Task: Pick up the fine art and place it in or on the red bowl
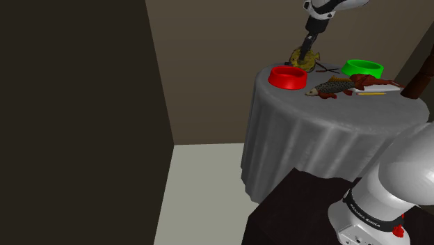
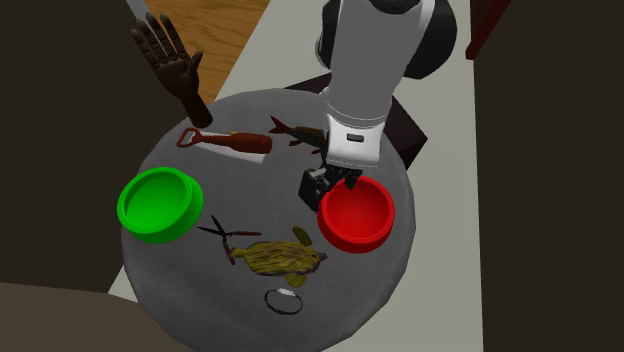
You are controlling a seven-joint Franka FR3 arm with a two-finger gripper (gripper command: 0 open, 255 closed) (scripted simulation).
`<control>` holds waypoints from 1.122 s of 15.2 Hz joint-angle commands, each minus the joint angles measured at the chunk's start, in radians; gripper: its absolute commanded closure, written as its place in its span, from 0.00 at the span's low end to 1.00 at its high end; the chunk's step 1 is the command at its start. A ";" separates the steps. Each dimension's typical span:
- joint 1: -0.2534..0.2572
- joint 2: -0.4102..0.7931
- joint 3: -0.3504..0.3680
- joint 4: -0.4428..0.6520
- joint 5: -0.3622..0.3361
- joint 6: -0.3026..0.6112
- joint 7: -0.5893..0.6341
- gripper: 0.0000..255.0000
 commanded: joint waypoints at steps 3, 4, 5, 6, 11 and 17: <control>-0.007 0.132 -0.059 0.094 0.041 0.066 -0.105 0.00; -0.010 0.168 -0.071 0.124 0.057 0.078 -0.132 0.00; -0.011 0.170 -0.071 0.126 0.058 0.079 -0.134 0.00; -0.012 0.177 -0.073 0.120 0.062 0.091 -0.137 0.00; -0.017 0.216 -0.083 0.095 0.083 0.152 -0.151 0.00; -0.019 0.229 -0.086 0.088 0.091 0.172 -0.156 0.00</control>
